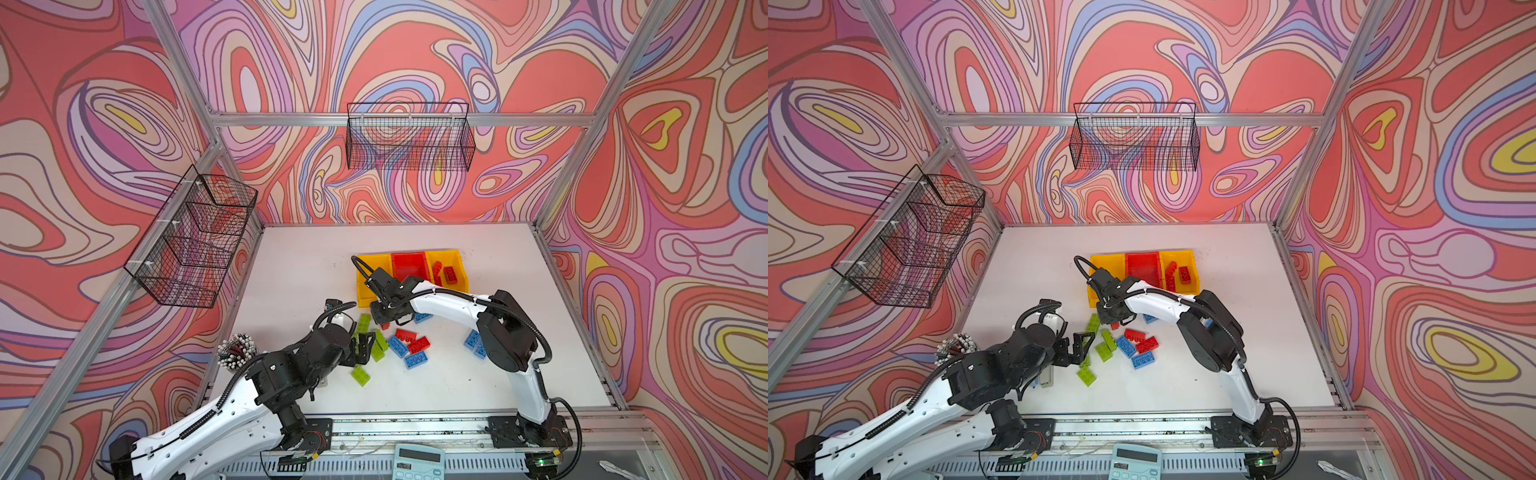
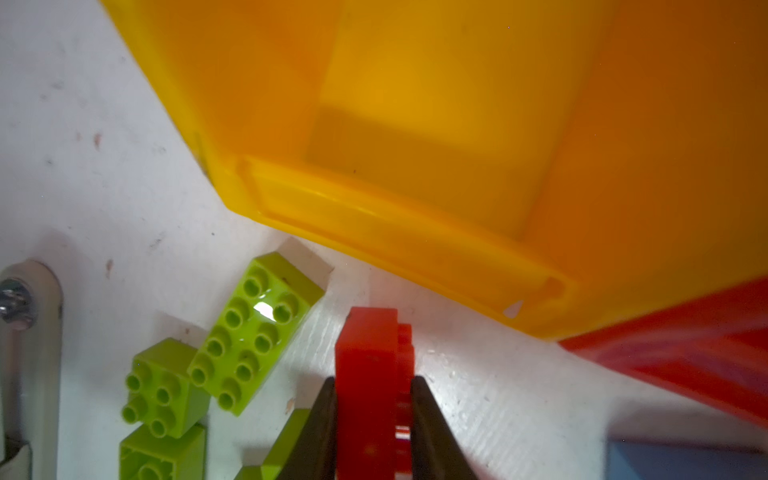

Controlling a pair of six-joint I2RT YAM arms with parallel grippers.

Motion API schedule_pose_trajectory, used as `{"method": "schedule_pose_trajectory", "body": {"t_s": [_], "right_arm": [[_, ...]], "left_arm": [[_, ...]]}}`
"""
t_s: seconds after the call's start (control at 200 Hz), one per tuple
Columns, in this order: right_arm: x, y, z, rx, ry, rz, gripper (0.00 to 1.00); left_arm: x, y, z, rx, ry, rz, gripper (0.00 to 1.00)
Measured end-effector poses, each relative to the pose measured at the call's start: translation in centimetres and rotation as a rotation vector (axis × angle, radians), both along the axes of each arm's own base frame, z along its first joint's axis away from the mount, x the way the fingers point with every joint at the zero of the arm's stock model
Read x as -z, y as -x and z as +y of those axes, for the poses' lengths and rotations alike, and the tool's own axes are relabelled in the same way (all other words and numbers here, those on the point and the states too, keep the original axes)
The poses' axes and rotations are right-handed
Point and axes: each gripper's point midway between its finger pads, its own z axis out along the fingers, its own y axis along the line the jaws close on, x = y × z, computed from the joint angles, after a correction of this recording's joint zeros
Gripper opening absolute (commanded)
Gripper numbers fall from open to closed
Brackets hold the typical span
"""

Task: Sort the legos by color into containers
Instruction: 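Lift the red brick and carry it over the bins with the right gripper, then open the right gripper to drop the red brick into the yellow bin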

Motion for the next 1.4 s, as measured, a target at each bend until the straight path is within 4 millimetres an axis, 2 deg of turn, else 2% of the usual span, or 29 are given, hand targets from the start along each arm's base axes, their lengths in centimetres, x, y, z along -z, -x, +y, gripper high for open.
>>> {"method": "schedule_pose_trajectory", "body": {"t_s": [0.165, 0.255, 0.346, 0.431, 0.556, 0.656, 0.741, 0.831, 0.947, 1.012, 1.062, 1.122, 1.187, 1.402], "right_arm": [[-5.3, -2.7, -0.8, 0.043, -0.069, -0.07, 0.21], [-8.4, -5.3, -3.0, 0.097, -0.105, -0.115, 0.21], [-10.8, -8.4, -6.7, 0.17, -0.122, -0.158, 0.21], [-11.5, -11.0, -10.8, 0.243, -0.11, -0.176, 0.21], [-11.1, -13.8, -16.8, 0.342, -0.073, -0.175, 0.21], [-10.5, -15.2, -20.4, 0.401, -0.052, -0.171, 0.21], [-9.5, -16.1, -22.4, 0.432, -0.039, -0.156, 0.21], [-7.8, -16.6, -23.5, 0.445, -0.021, -0.126, 0.22], [-5.5, -16.7, -23.8, 0.442, 0.0, -0.084, 0.23], [-4.5, -16.7, -23.7, 0.436, 0.007, -0.063, 0.28], [-3.9, -16.7, -23.6, 0.431, 0.011, -0.052, 0.38], [-3.7, -16.6, -23.5, 0.431, 0.009, -0.046, 0.5], [-3.7, -16.6, -23.4, 0.419, 0.006, -0.047, 0.57], [-4.8, -16.1, -23.3, 0.423, -0.017, -0.053, 0.61]], "left_arm": [[-0.9, -0.7, -1.1, 0.026, -0.001, -0.025, 1.0], [-1.5, -1.1, -1.7, 0.037, -0.005, -0.038, 1.0], [-1.8, -1.7, -2.5, 0.05, -0.015, -0.051, 1.0], [-2.0, -2.2, -3.2, 0.062, -0.03, -0.056, 1.0], [-2.4, -3.5, -5.2, 0.091, -0.061, -0.06, 1.0], [-2.9, -4.7, -7.1, 0.112, -0.074, -0.064, 1.0], [-3.3, -5.8, -8.8, 0.132, -0.076, -0.071, 1.0], [-3.4, -6.5, -10.3, 0.159, -0.08, -0.073, 1.0], [-3.4, -7.4, -12.0, 0.191, -0.083, -0.07, 1.0], [-3.3, -7.8, -12.6, 0.203, -0.086, -0.063, 1.0], [-3.2, -8.1, -12.8, 0.208, -0.087, -0.058, 1.0], [-3.1, -8.3, -12.8, 0.209, -0.083, -0.053, 1.0], [-3.0, -8.4, -12.7, 0.209, -0.079, -0.047, 1.0], [-2.9, -8.3, -12.1, 0.203, -0.052, -0.031, 1.0]]}}
